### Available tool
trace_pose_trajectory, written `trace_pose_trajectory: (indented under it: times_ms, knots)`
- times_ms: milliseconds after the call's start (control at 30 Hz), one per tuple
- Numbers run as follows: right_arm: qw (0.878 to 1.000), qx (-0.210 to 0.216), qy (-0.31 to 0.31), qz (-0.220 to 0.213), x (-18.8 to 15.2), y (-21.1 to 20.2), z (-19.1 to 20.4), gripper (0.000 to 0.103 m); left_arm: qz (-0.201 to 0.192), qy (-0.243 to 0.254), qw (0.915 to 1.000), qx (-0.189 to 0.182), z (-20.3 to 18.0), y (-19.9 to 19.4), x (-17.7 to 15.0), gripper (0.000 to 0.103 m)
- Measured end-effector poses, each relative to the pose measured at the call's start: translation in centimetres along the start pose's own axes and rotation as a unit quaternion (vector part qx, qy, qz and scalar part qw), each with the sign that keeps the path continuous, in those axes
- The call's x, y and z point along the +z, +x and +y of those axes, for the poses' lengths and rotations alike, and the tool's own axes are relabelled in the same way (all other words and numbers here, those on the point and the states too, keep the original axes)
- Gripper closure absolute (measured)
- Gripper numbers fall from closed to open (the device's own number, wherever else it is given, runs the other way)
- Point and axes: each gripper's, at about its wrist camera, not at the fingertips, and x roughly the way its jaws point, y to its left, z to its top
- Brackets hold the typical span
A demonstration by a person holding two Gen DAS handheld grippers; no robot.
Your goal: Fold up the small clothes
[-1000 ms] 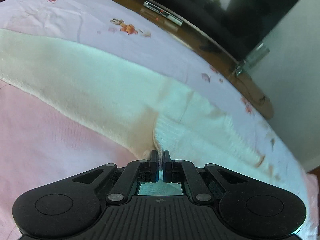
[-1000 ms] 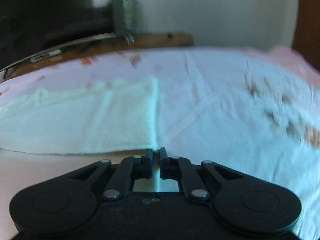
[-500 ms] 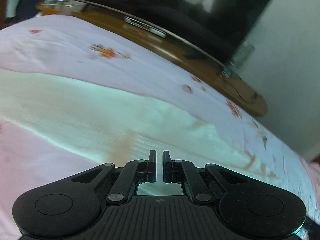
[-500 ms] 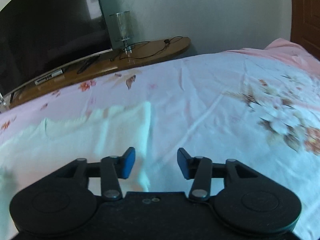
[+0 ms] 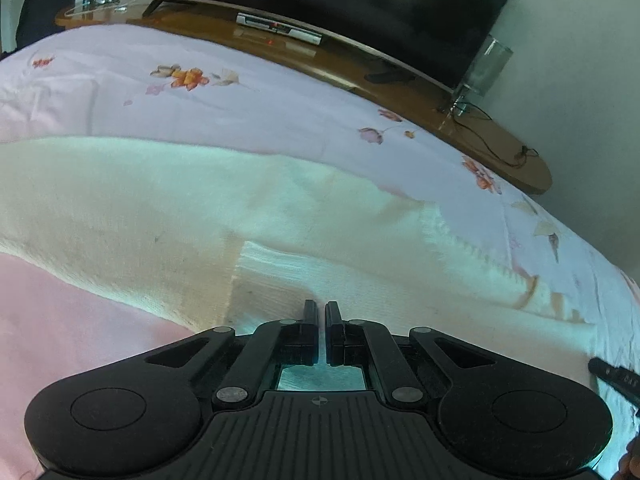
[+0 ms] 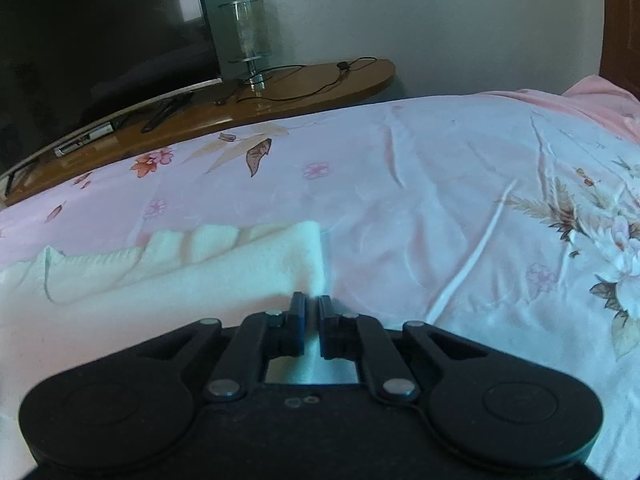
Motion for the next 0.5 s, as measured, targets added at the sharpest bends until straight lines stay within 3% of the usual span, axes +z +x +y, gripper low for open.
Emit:
trace_pose_trajectory:
  times_ms: [133,300,367,500]
  knots:
    - [0.999,0.013,-0.017,-0.028,0.9,-0.4,1.2,0.07,-0.005,-0.008,0.9999,0.005,0.4,0.6,0.5,0.099]
    - [0.999,-0.013,-0.031,-0.01,1.6,2.7,1.8,0.077,-0.009,-0.016,0.9998,0.007,0.9,1.8,0.9,0.1]
    - [0.999,-0.026,-0.029,-0.009,1.7,2.9,1.5,0.074,-0.006,-0.017,0.9998,0.007,0.9,1.6,0.9,0.1]
    - [1.0,-0.011,-0.022,-0.014,1.4,-0.2,1.8,0.073,0.009,-0.014,0.9998,-0.014,1.6,0.2,0.6,0.099]
